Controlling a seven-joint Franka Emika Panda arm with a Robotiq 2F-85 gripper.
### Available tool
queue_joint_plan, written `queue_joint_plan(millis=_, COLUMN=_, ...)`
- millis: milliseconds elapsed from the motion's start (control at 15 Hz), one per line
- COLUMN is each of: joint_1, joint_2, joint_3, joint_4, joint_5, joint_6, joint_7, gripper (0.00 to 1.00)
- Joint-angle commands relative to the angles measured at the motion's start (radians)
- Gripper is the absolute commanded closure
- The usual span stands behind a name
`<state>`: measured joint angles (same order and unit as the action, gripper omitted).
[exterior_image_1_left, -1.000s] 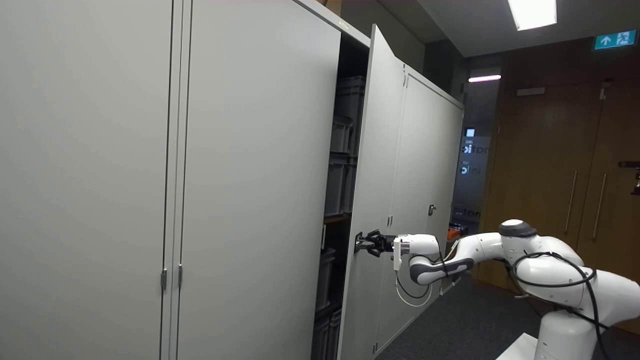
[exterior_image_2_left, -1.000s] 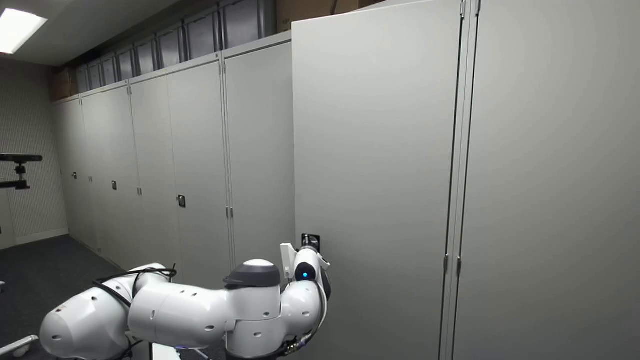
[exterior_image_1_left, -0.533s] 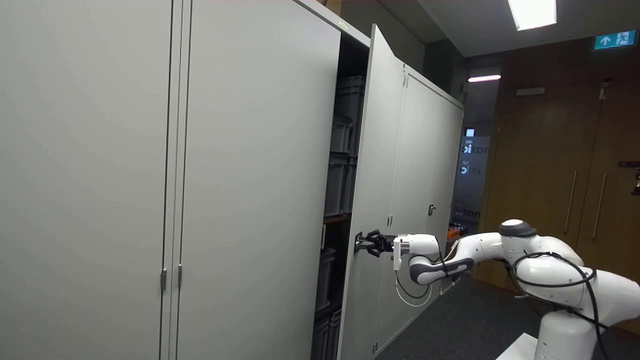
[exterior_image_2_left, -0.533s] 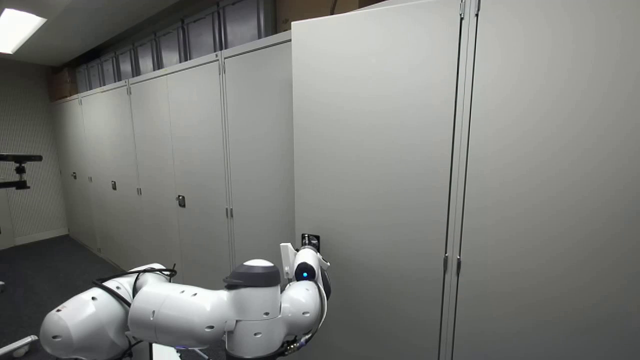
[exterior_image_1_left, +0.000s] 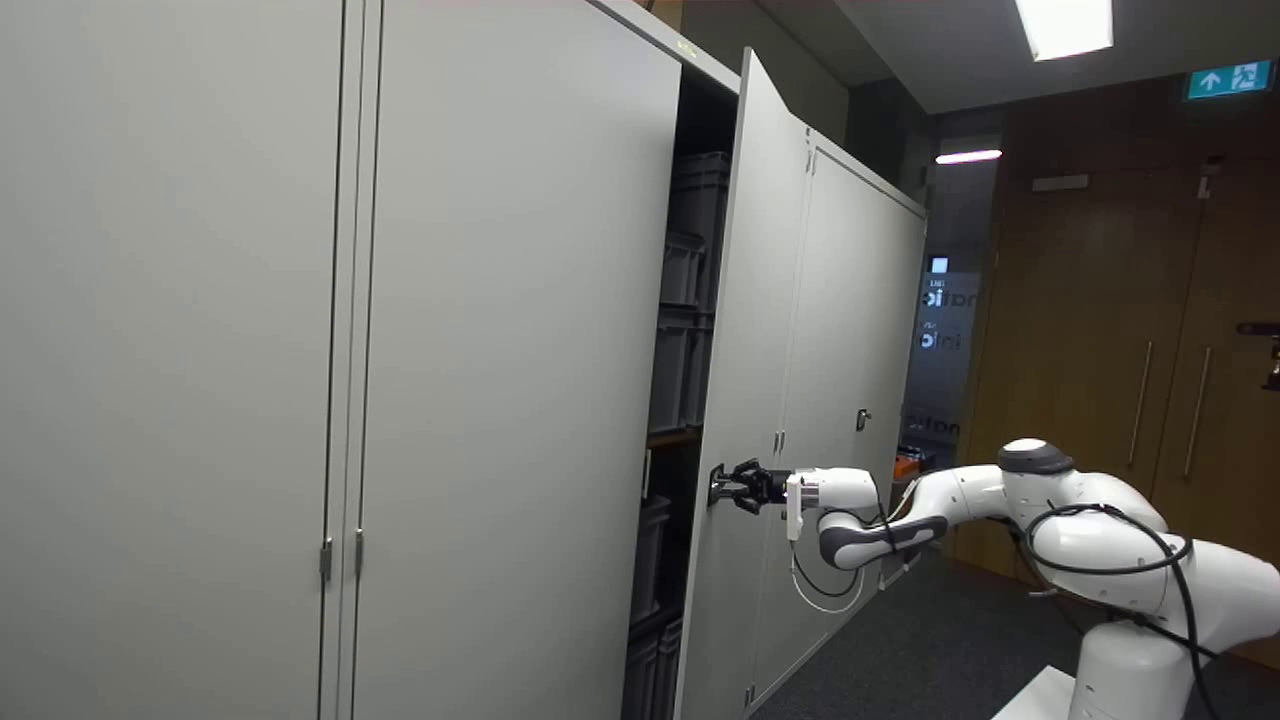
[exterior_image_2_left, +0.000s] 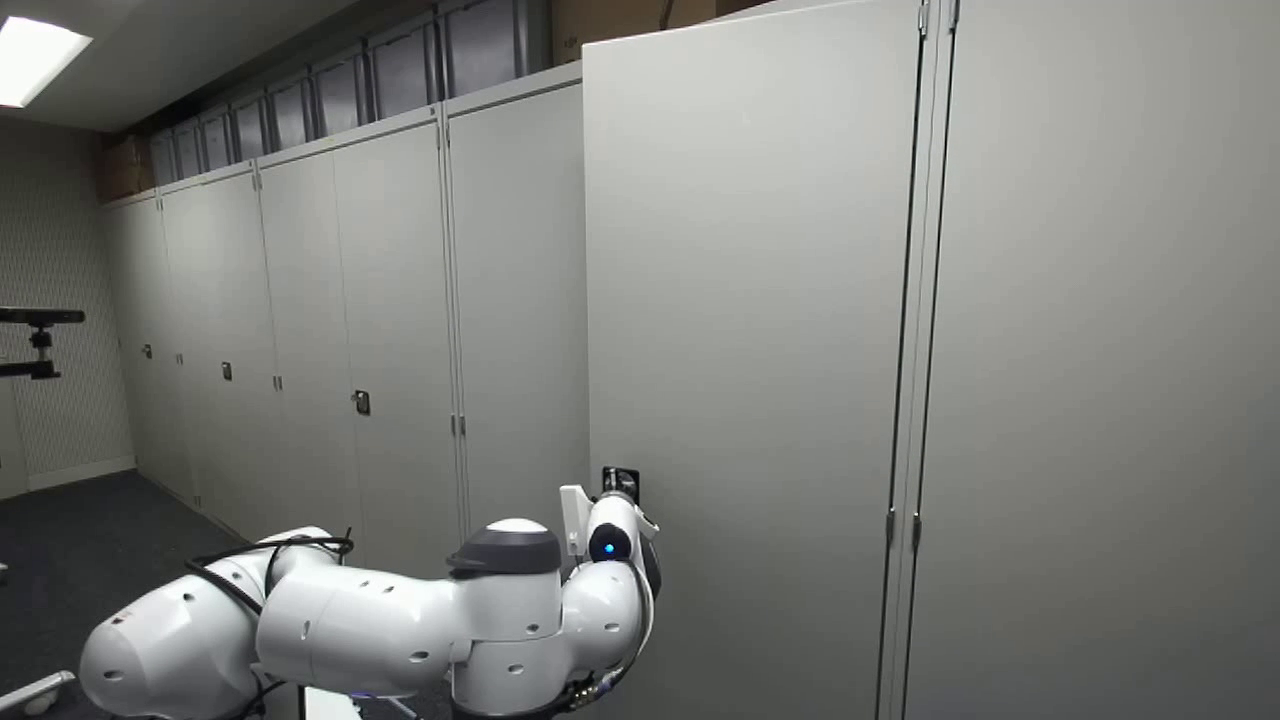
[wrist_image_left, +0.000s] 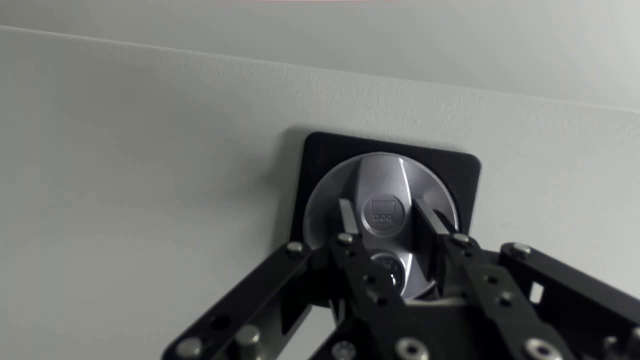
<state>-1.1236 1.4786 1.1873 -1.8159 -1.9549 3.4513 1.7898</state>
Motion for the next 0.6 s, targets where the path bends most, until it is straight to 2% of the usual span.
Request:
queue_joint_plan(millis=0, joint_1=-0.006, joint_2=0.0, joint_3=0.057, joint_4=-0.074, joint_5=0.018, joint_6=0.017, joint_7=0.034, gripper=0.92)
queue_joint_plan(millis=533, joint_1=-0.01, joint_2=0.0, joint_3=0.063, joint_4=-0.089, joint_5=0.012, joint_6=0.017, joint_7=0.063, gripper=0.92)
